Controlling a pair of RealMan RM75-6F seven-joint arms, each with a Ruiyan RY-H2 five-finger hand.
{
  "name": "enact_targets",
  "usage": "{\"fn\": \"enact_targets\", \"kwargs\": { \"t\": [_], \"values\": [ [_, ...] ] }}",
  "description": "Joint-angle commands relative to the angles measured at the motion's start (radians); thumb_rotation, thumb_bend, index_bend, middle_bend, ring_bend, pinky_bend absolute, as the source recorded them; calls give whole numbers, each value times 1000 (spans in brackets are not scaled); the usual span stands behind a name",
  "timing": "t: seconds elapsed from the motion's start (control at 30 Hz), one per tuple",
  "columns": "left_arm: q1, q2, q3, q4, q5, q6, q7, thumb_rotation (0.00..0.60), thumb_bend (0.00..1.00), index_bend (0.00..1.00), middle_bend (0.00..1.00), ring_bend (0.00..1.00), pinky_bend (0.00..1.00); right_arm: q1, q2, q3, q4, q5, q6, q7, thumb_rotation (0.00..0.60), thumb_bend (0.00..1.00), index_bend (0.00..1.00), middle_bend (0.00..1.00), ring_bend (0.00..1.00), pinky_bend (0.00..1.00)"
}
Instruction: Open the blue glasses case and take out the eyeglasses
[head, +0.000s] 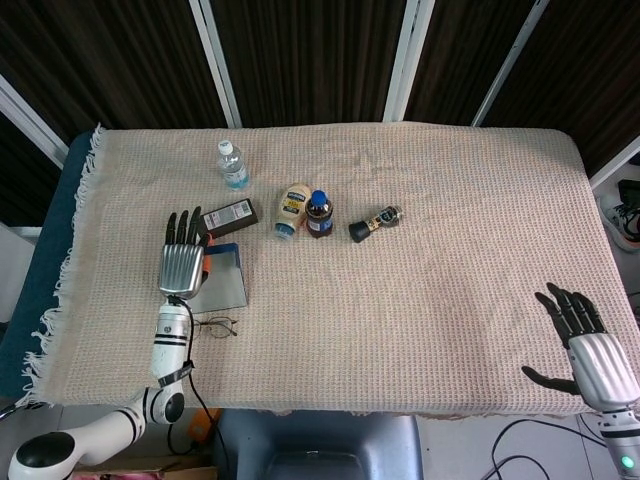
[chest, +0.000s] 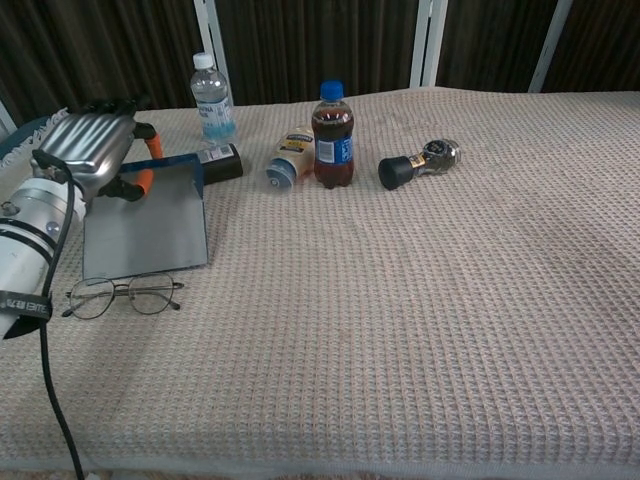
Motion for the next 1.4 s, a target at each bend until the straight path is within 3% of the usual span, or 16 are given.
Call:
{"fn": "enact_targets", "kwargs": {
  "t": [0.03,0.2,0.37,0.57,0.7,0.83,0.9,1.0,1.07,1.2,1.3,1.4],
  "values": [
    [-64,-43,-49,115,-45,-74,-19,600,460,414,0,0,0,0,1,3,1,5,-1,-1,600,187,0,0,0,0],
    [-83,-65,-54,177,-66,-124,-29,600,460,323,0,0,0,2,-1,9,2,16,-6,-6,600,187,0,0,0,0],
    [-64,-65,-50,169,-119,-206,17,600,440,33,0,0,0,7,-7,8,0,18,-19,-25,600,187,0,0,0,0],
    [16,68,-42,-120,-209,-207,191,600,436,0,0,0,0,6,-15,4,-4,13,-21,-48,600,187,0,0,0,0],
    [88,227,-20,-429,-258,-157,302,600,435,0,0,0,0,8,-20,-3,-5,0,-25,-61,600,187,0,0,0,0],
    [216,425,66,-744,-129,-49,205,600,440,2,0,0,0,8,-24,-6,-4,-6,-26,-70,600,187,0,0,0,0],
    [298,555,153,-886,-26,-19,105,600,441,5,0,0,0,8,-29,-6,-4,-5,-27,-82,600,187,0,0,0,0],
    [388,743,293,-1004,123,-15,-43,600,442,5,0,0,0,12,-39,-9,-6,-1,-43,-109,600,187,0,0,0,0],
    [444,801,358,-992,252,52,-177,600,442,2,0,0,0,15,-47,-12,-10,2,-56,-132,600,187,0,0,0,0],
    [549,754,411,-831,425,264,-340,600,444,2,0,0,0,19,-66,-18,-13,-2,-69,-176,600,187,0,0,0,0],
    [566,739,426,-760,497,318,-313,600,444,17,0,0,0,23,-80,-17,-10,4,-81,-206,600,187,0,0,0,0],
    [574,726,419,-736,494,331,-336,600,445,14,0,0,0,26,-94,-14,-10,19,-95,-234,600,187,0,0,0,0]
  ]
}}
